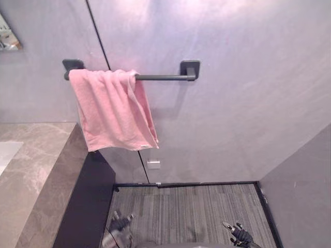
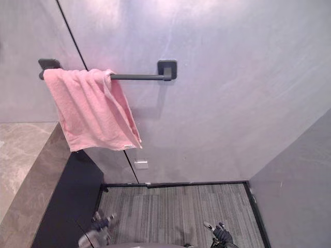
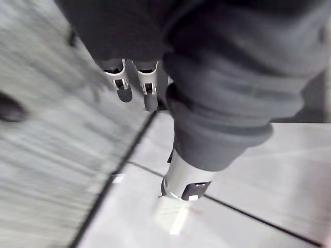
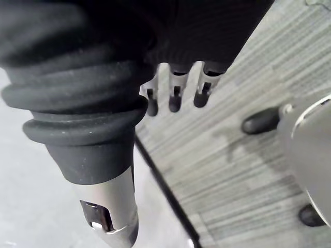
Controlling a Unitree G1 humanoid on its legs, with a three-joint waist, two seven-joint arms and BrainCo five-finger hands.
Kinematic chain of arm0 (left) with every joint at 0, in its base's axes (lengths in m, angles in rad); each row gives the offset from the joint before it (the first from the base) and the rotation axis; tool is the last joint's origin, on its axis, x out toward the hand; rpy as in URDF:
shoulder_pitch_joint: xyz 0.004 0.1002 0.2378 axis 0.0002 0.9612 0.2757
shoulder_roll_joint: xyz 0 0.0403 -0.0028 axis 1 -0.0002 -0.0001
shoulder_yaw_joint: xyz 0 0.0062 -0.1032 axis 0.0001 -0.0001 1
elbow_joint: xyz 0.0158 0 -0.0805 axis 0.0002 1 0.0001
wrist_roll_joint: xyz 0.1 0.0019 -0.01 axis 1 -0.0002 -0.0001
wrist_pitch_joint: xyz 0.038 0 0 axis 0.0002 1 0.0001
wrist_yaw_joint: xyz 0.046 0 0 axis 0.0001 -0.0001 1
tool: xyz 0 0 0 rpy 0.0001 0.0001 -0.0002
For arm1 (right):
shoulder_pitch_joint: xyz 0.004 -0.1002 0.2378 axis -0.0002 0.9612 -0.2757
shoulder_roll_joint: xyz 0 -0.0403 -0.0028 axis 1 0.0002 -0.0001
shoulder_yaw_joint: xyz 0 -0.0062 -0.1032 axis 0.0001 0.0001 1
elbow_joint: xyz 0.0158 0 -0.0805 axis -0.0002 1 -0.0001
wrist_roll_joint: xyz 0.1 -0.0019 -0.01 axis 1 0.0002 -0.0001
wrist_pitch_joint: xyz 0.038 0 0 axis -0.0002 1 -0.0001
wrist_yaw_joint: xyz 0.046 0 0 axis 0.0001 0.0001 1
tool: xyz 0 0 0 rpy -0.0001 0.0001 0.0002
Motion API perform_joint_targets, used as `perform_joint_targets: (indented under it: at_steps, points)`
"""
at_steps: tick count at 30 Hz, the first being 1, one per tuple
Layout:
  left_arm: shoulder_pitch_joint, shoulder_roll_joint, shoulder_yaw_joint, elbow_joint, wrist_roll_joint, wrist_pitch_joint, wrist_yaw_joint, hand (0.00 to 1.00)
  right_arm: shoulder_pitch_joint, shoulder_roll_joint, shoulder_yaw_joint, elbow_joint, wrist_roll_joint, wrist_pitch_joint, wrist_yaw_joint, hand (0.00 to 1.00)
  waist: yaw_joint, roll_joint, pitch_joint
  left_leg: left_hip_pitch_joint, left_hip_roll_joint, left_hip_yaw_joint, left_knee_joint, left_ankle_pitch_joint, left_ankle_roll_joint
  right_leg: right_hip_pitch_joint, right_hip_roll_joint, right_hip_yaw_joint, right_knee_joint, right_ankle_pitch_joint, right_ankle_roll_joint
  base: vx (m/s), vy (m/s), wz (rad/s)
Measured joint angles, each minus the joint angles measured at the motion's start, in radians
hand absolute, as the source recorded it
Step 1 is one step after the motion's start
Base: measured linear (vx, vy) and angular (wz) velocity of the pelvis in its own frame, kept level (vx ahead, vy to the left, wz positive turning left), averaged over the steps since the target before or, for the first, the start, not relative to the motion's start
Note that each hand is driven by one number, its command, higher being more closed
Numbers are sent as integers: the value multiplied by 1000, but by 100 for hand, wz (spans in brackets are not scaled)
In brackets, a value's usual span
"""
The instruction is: Organize washtable
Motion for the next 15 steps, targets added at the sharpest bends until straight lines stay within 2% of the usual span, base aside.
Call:
perform_joint_targets:
  at_steps: [2,4,6,8,10,15]
  points:
    - [-2,83,8,-180,-1,-8,0,0,6,-6,30,-27,0,-8,-1,0,2,0,-4,18,-17,0,-29,12,2,3,-7,4,-1,0,4,-1,52,-2]
    - [-38,182,63,-355,-3,-32,1,0,11,-8,66,-39,-3,-15,3,0,0,3,-13,21,-25,0,-46,21,8,4,-13,4,-15,5,13,-5,20,-1]
    - [-82,233,89,-418,-4,-52,7,0,8,-12,71,-40,-8,-14,4,0,2,5,-23,21,-32,-1,-61,30,13,4,-17,3,-29,13,19,0,8,3]
    - [-105,287,87,-460,-3,-55,18,0,4,-25,90,-43,-25,-11,7,0,2,29,-26,20,-38,1,-64,31,15,7,-21,6,-45,25,22,-6,16,-2]
    - [-143,343,86,-475,-3,-57,18,0,4,-31,103,-43,-31,-4,10,0,2,42,-32,25,-40,1,-72,34,18,21,-20,4,-71,37,22,0,0,0]
    - [-218,440,70,-495,-25,-89,17,0,4,-42,103,-43,-60,6,12,0,1,37,-34,37,-39,2,-97,44,17,30,-17,4,-92,48,20,-5,2,-1]
